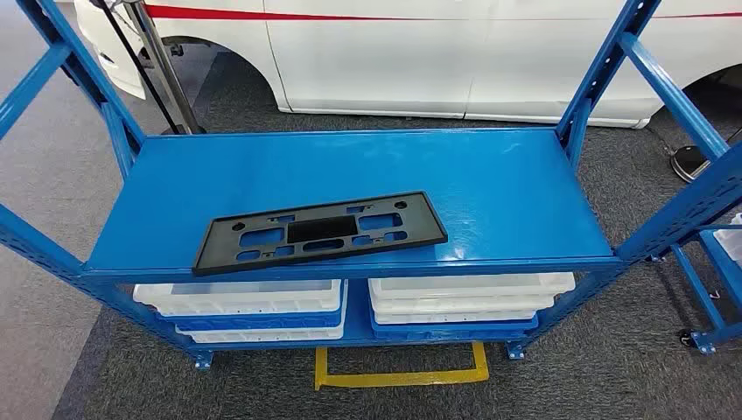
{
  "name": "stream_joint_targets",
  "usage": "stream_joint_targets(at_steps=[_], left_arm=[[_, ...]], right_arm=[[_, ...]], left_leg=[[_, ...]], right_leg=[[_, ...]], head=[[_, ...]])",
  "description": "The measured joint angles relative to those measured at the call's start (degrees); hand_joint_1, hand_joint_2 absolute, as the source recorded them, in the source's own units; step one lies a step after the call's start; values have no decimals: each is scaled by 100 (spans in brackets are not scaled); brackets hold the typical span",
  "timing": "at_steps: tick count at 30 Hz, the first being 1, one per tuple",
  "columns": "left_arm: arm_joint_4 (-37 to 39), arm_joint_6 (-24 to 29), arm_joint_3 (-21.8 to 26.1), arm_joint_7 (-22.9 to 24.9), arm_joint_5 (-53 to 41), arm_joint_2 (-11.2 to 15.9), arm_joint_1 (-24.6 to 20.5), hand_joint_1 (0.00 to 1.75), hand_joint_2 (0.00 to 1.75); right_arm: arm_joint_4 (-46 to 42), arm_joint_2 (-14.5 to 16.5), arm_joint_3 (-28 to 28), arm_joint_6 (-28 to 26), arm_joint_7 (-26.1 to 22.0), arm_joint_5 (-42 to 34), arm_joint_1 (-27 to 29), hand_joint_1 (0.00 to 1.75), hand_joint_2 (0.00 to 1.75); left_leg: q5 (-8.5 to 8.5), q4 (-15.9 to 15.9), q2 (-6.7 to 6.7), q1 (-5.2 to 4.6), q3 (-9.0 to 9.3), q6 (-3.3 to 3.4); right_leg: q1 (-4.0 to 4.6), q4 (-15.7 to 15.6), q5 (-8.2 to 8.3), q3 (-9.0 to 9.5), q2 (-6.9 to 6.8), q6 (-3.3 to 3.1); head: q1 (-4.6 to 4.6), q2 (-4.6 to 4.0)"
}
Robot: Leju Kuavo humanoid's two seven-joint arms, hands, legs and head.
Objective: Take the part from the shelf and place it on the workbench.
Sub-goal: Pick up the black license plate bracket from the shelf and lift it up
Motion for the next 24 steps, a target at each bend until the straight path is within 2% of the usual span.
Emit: stream_joint_targets(at_steps=[6, 12, 21, 24], left_arm=[[46, 58, -189, -67, 3, -65, -1, 0, 0], [81, 105, -315, -149, 3, -109, -8, 0, 0], [102, 162, -413, -240, 4, -153, -12, 0, 0], [122, 199, -436, -280, 4, -172, -21, 0, 0]], right_arm=[[-795, 122, 3, -108, -79, 808, -11, 0, 175], [-1664, 78, 410, -706, -80, 1393, -35, 0, 175], [-2697, -418, 1445, -1765, 90, 1802, -122, 0, 175], [-3098, -719, 1948, -2240, 183, 1938, -166, 0, 175]], left_leg=[[0, 0, -1, 0, -1, 0], [0, 0, -1, 0, -2, 0], [0, 0, -1, 0, -3, 0], [0, 0, 0, -1, -2, 0]], right_leg=[[0, 0, 0, 4, -1, 0], [0, 0, 0, 4, -2, 0], [-1, 0, 0, 4, -4, 0], [-2, 0, 0, 2, 0, 0]], head=[[0, 0], [1, 1], [0, 1], [0, 1]])
